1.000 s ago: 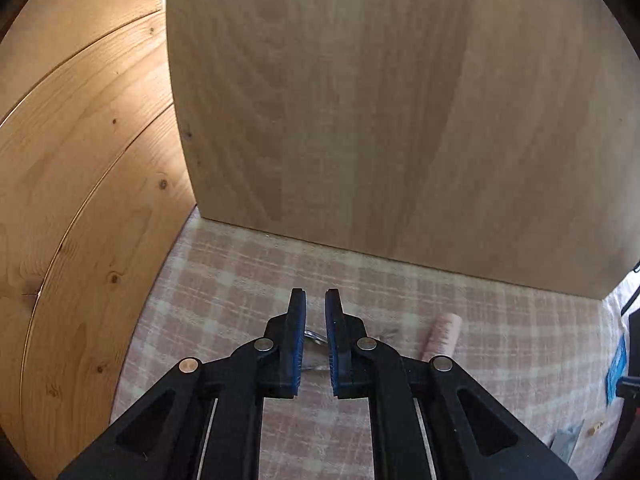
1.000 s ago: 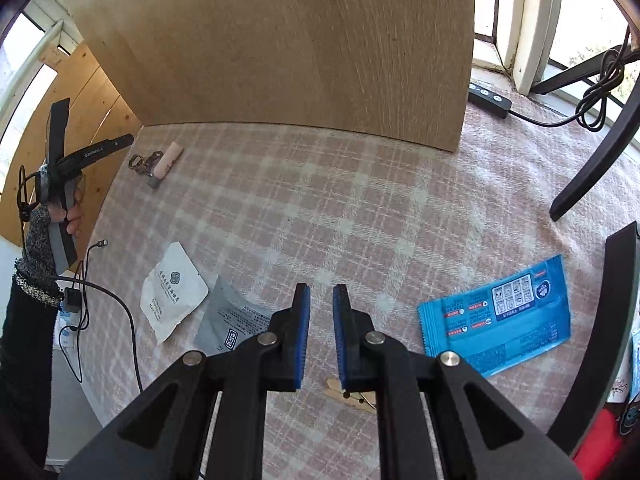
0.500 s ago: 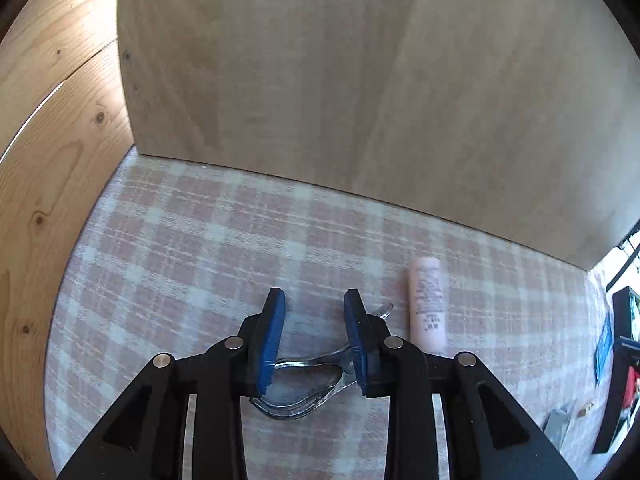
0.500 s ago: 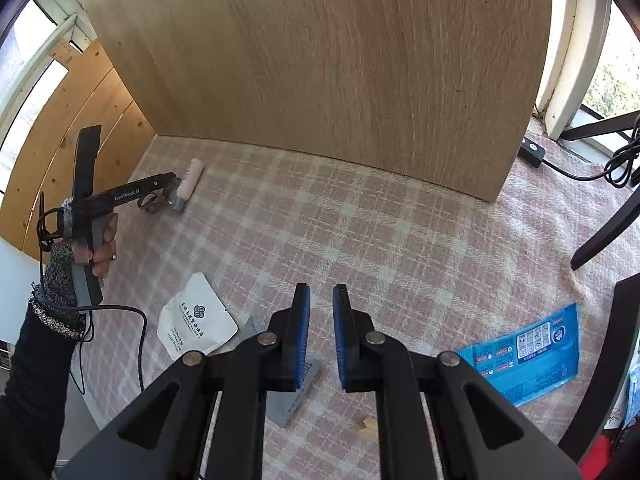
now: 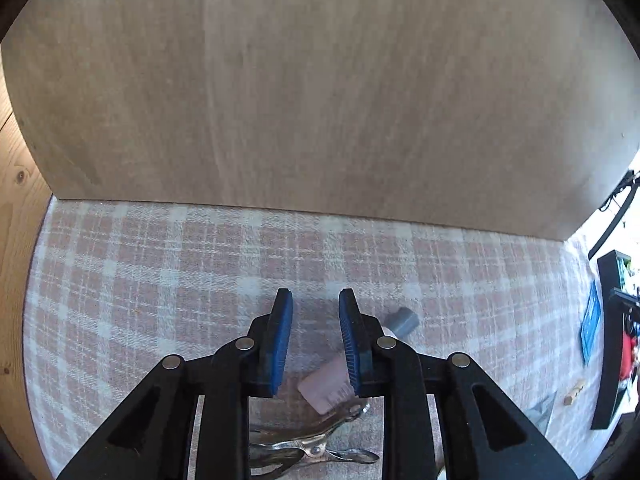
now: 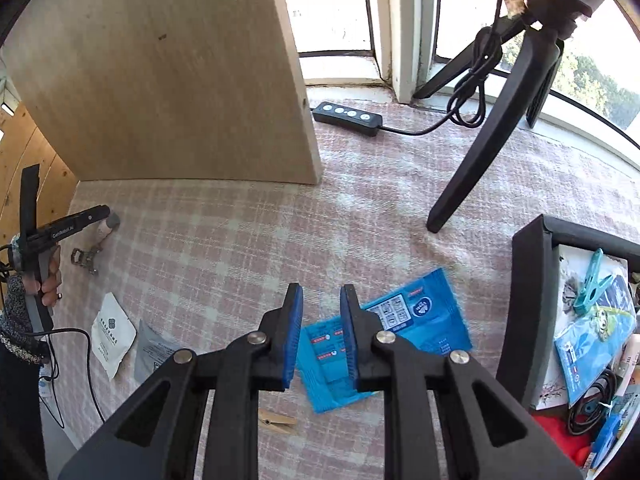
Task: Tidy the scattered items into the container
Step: 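Grasp the white shower-cap packet with the left tool while the right tool reaches for the wooden peg, then lift the shower-cap packet with the left tool while the right tool grasps the wooden peg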
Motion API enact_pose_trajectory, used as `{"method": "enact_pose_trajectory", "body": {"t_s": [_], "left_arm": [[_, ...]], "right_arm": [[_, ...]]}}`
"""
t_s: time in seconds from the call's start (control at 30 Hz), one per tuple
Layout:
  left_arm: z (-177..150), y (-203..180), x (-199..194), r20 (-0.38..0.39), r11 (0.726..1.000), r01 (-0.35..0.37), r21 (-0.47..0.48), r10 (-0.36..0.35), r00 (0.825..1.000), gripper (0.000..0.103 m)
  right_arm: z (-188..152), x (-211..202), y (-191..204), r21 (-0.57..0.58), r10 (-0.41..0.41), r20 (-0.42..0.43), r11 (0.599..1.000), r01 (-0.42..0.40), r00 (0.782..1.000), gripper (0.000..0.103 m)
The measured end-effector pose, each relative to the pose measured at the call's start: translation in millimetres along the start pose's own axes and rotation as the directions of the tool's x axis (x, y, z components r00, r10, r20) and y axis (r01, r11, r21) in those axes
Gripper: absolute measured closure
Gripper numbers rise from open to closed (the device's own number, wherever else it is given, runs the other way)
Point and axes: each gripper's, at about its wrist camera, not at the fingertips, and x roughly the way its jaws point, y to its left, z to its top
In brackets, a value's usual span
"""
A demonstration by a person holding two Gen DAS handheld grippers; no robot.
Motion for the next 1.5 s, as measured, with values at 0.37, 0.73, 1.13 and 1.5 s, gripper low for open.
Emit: {"method": "enact_pose_trajectory", "body": {"t_s": [0.37, 0.73, 1.13, 1.5], "left_arm": [[-56.5, -56.1, -20.8, -0.060, 0.978, 0.115, 0.174, -0.106, 0.993, 0.075], [-163.9, -139.3, -68.0, -0.100, 0.933, 0.217, 0.286, -0.196, 0.976, 0.070], [-212.9, -137.0, -105.2, -0.084, 0.962, 0.206, 0.179, -0.194, 0.977, 0.042], [-233.0, -182.1, -79.4, -0.122, 0.946, 0.089, 0.311, -0.053, 0.991, 0.036]], "right_arm": [[-3.3, 36.4, -8.3, -0.014, -0.101, -0.107, 0.995, 0.100, 0.989, 0.071], [-123.9, 5.8, 33.6, -0.208, -0.017, -0.174, 0.978, -0.019, 0.985, 0.057], [-126.2, -33.8, 71.1, -0.494, 0.070, -0.044, 0.866, -0.083, 0.997, 0.059], [-106.5, 14.5, 112.6, -0.706, -0.029, -0.128, 0.704, -0.070, 0.991, 0.058]]}}
